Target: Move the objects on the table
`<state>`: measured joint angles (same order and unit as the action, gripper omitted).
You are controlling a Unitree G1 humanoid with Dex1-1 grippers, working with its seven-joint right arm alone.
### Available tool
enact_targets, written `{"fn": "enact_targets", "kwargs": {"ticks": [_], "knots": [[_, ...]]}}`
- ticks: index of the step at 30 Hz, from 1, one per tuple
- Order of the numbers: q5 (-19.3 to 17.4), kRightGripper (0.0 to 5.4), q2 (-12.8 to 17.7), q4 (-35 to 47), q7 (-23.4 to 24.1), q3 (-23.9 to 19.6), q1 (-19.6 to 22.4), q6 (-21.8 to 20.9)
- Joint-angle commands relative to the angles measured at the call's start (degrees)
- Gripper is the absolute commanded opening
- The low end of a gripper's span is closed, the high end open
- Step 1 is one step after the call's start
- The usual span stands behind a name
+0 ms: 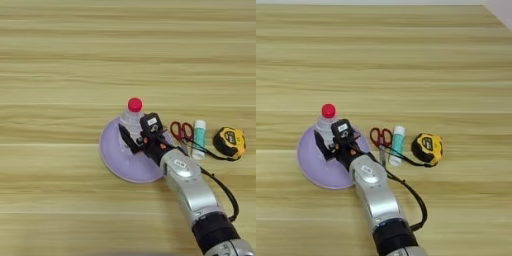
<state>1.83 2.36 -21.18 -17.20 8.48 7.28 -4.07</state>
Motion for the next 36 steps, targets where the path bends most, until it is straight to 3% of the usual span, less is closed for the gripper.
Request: {"fn": "enact_targets", "kwargs": {"ticks": [1,10,31,36], "knots": [[0.02,4.42,-0.01,3.09,0.38,0.04,2.07,-0.20],[0.05,5.38,0.03,4.39,0.25,0.29,1.46,0.27],[0.34,5.38,0.44,4.80,0.32,0.38,1.27,0.54],[0.24,5.38,0.58,6.48,0.39,0.41,-0.51,0.77]]}}
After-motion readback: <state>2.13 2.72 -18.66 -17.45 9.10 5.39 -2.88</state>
